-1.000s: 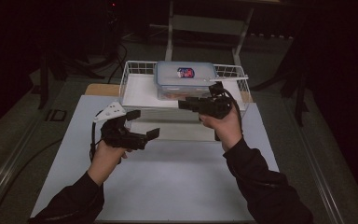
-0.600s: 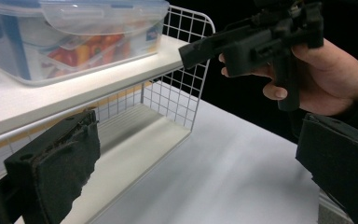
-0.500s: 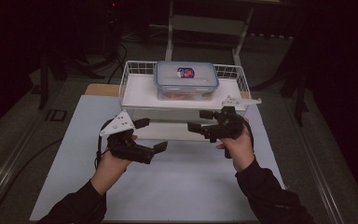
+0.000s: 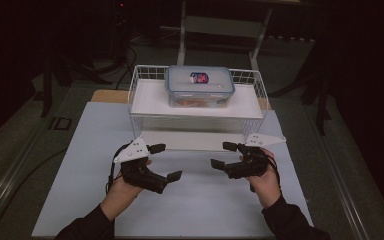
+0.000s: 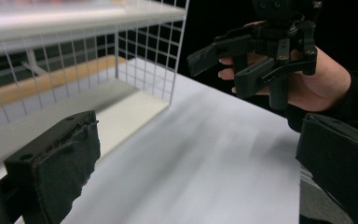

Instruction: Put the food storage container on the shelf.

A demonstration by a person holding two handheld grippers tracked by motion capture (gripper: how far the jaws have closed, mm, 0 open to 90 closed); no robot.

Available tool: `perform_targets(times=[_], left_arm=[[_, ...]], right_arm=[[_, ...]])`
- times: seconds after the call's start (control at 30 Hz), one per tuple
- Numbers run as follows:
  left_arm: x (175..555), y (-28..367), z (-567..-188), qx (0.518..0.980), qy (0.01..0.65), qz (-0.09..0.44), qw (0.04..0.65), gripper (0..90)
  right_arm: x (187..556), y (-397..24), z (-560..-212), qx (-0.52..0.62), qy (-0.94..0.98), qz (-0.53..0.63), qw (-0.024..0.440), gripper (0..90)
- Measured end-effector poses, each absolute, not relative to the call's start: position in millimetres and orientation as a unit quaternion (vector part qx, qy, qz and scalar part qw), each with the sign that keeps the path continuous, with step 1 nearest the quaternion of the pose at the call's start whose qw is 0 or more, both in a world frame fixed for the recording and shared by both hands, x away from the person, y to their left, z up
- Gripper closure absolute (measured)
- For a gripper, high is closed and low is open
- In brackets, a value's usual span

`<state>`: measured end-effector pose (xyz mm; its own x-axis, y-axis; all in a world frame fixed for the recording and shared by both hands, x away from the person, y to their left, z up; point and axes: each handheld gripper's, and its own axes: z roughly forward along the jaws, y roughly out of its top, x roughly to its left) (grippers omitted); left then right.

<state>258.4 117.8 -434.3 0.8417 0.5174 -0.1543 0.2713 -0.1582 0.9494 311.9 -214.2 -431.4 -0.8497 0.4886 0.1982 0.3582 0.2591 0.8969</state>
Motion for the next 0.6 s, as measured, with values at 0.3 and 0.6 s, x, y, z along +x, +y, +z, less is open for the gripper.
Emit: perform_targets(times=[0.3,0.6], left_arm=[[252,121,-462,0.766,0.264,0.086,0.580,0.0],[248,133,-488,0.773,0.270,0.087,0.567,0.0]], right_arm=[[299,-230,-456,0.262,0.802,0.532,0.074,13.9],[288,-253,-479,0.288,0.802,0.517,0.078,13.8]])
